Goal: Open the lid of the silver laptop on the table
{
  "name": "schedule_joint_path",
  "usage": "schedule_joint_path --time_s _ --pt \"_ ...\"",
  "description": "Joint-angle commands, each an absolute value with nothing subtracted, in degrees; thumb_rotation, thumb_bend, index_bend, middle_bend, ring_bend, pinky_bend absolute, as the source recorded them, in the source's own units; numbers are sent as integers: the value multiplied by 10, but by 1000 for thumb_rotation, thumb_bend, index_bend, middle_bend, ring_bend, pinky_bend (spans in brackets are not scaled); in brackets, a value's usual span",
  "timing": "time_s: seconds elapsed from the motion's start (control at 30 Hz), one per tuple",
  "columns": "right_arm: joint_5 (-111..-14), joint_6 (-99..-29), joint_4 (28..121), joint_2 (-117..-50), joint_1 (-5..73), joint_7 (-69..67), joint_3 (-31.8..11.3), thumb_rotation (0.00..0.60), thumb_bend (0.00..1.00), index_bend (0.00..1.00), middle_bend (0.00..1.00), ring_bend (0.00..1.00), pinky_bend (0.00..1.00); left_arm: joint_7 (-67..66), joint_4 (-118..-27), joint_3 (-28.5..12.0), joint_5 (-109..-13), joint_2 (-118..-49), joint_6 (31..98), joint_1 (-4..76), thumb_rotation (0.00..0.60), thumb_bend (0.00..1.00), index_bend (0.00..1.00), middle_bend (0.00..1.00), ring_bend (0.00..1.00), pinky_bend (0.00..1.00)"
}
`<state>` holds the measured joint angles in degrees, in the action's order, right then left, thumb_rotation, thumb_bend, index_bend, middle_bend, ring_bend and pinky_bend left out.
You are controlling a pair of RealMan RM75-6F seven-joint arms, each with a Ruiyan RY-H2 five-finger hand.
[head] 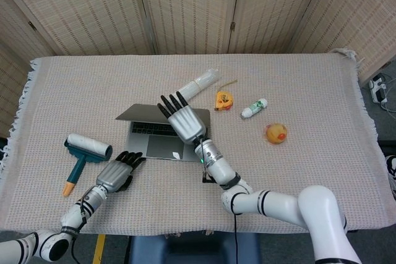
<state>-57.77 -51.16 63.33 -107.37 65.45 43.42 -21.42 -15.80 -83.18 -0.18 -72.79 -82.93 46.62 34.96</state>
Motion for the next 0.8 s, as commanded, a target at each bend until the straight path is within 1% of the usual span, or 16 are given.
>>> schedule_joint_path --time_s 0.03,0.27,0.8 --pt "-562 -509 631 -1060 658 433 -226 600 635 0 0 0 0 -160 -833 -1 -726 -829 467 350 600 740 7 94 0 0" --pt "-535 -497 599 -1047 672 421 -241 600 635 0 0 0 0 -165 -839 1 -721 -826 471 351 600 740 8 94 0 0" --pt "-490 -466 493 -1049 716 397 -263 600 635 0 0 0 0 -181 -852 4 -708 -820 477 354 600 740 9 94 0 0"
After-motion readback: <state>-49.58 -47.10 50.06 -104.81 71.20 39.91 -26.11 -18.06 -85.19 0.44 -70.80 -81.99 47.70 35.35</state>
